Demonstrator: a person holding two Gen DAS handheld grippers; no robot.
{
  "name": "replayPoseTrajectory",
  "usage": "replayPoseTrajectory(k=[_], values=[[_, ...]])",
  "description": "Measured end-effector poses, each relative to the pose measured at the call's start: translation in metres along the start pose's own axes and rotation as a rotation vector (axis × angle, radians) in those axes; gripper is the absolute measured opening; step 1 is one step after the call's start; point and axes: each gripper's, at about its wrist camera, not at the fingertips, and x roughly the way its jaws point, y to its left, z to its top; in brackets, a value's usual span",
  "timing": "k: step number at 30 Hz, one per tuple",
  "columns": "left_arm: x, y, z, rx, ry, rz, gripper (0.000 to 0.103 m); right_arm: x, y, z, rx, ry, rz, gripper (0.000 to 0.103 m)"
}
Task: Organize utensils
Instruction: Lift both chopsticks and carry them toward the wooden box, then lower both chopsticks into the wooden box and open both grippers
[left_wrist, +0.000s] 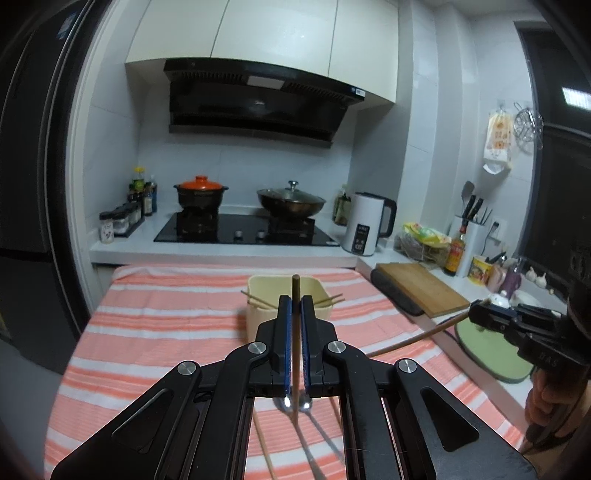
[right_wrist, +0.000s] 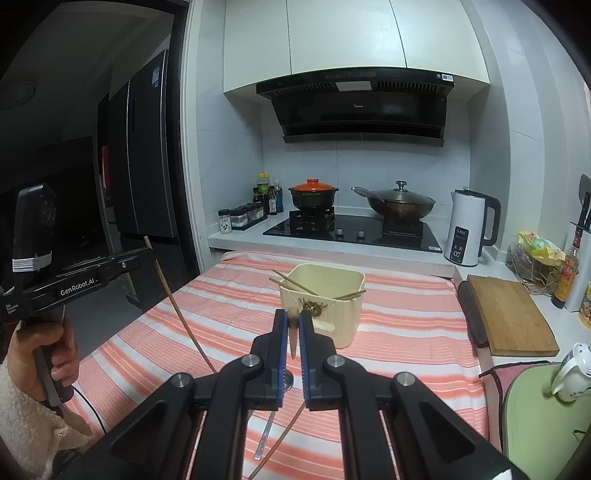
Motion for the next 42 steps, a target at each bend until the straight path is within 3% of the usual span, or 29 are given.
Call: replayPoseTrajectory(k=[11, 17, 22, 30, 31, 33, 34, 35, 36, 37, 40, 42], values=[[0.054, 0.002, 0.073, -0.021, -0.128, 0.008, 0.002, 0.044, -0.011, 0.049, -0.002, -0.089, -0.045, 0.006], [0.112, 0.015, 0.088, -0.063, -0.133, 0.042, 0.002, 0.096, -0.032, 0.066, 0.01, -0.058, -0.071, 0.006], [0.168, 0.026, 0.086, -0.079, -0.063, 0.058, 0.002, 0.146, -0.05, 0.07, 0.042, 0.011, -0.067, 0.006], [0.241, 0.03, 0.052, -0.064, 0.249, 0.011, 0.004, 0.219, -0.07, 0.059, 0.122, 0.231, -0.025, 0.007], [0.243, 0.031, 0.047, -0.067, 0.276, 0.013, 0.007, 0.225, -0.071, 0.056, 0.132, 0.253, -0.011, 0.008], [0.242, 0.031, 0.037, -0.062, 0.319, 0.011, 0.035, 0.228, -0.073, 0.051, 0.161, 0.26, 0.012, 0.01], [0.238, 0.03, 0.032, -0.051, 0.331, 0.014, 0.066, 0.226, -0.073, 0.047, 0.172, 0.25, 0.022, 0.012], [0.232, 0.028, 0.026, -0.036, 0.337, 0.023, 0.087, 0.224, -0.073, 0.044, 0.178, 0.239, 0.02, 0.029], [0.226, 0.026, 0.02, -0.016, 0.341, 0.032, 0.093, 0.218, -0.072, 0.042, 0.18, 0.221, 0.008, 0.058], [0.22, 0.025, 0.013, 0.002, 0.353, 0.039, 0.098, 0.211, -0.072, 0.038, 0.179, 0.196, -0.005, 0.068], [0.202, 0.021, -0.015, 0.038, 0.415, 0.074, 0.1, 0.188, -0.067, 0.021, 0.145, 0.164, -0.05, 0.072], [0.189, 0.021, -0.041, 0.071, 0.454, 0.159, 0.101, 0.182, -0.068, 0.006, 0.132, 0.191, -0.078, 0.077]])
